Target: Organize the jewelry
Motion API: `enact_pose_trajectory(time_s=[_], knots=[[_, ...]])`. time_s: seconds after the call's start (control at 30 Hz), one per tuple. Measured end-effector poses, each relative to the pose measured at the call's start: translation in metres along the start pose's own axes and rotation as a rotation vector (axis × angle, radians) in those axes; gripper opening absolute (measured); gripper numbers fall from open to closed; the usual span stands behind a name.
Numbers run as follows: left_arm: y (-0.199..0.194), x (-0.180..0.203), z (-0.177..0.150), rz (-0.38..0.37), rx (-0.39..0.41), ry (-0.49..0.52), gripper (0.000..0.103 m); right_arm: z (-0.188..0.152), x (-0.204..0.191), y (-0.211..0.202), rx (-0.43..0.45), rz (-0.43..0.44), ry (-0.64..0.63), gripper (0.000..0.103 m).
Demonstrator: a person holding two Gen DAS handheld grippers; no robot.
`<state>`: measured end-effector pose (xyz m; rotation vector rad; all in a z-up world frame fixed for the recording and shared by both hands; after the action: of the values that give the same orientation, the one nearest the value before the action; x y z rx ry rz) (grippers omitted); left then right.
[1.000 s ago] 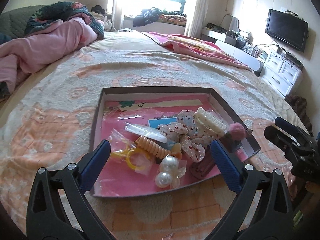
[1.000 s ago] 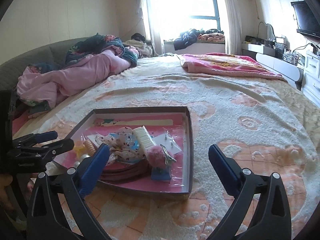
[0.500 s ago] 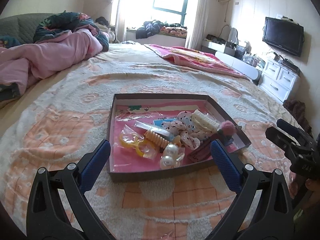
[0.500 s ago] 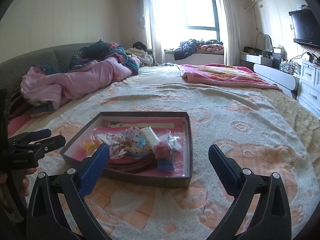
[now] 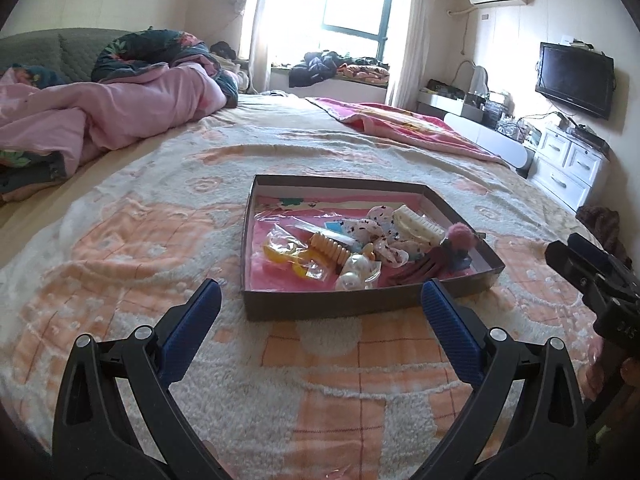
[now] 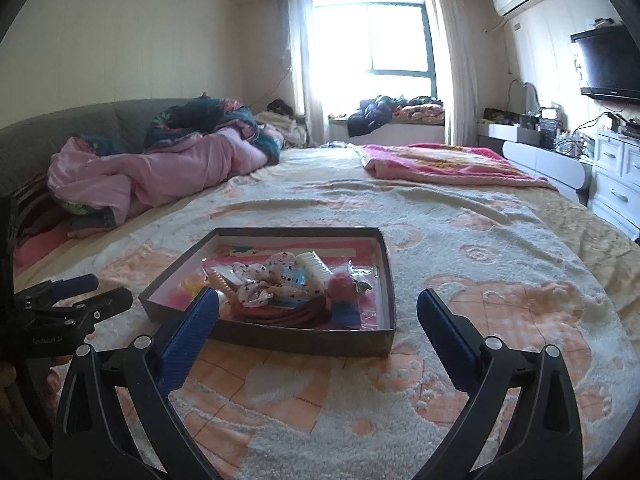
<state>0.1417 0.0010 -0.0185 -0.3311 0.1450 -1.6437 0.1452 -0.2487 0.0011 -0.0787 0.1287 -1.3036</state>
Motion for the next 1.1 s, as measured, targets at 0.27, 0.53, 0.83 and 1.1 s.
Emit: enact_pose_trajectory(time_s=[0.27,0.53,0.83,1.1], knots=[[-0.016,-0.003,-0.006,0.043,0.027,0.016,0.092,-0.006,-0.004,-0.020,0.056,-0.042,-0.030,0.097],[-0.029,0.000,-0.011,0.067,0.057,0.059,0.092,-0.014,-0.015,-0.039,0.087,-0.044,-0.044,0.097],[-0.039,0.004,-0.013,0.068,0.091,0.083,0.092,-0.025,-0.024,-0.052,0.078,-0.038,-0.040,0.097],[-0.042,0.012,-0.018,0.046,0.115,0.101,0.092,-0.028,-0.023,-0.055,0.098,-0.047,-0.033,0.097]])
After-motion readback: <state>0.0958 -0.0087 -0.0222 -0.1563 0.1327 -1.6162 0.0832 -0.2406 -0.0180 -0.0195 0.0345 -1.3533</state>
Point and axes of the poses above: each gripper's, at about its wrist camera, not at the fingertips, and y roughly the way its jaws point, x to its right, z to its top, the point moved 3 cm from there along y, roughly the way its jaws point, and after that the axes turned 15 degrees about x, right-handed, at the moved point
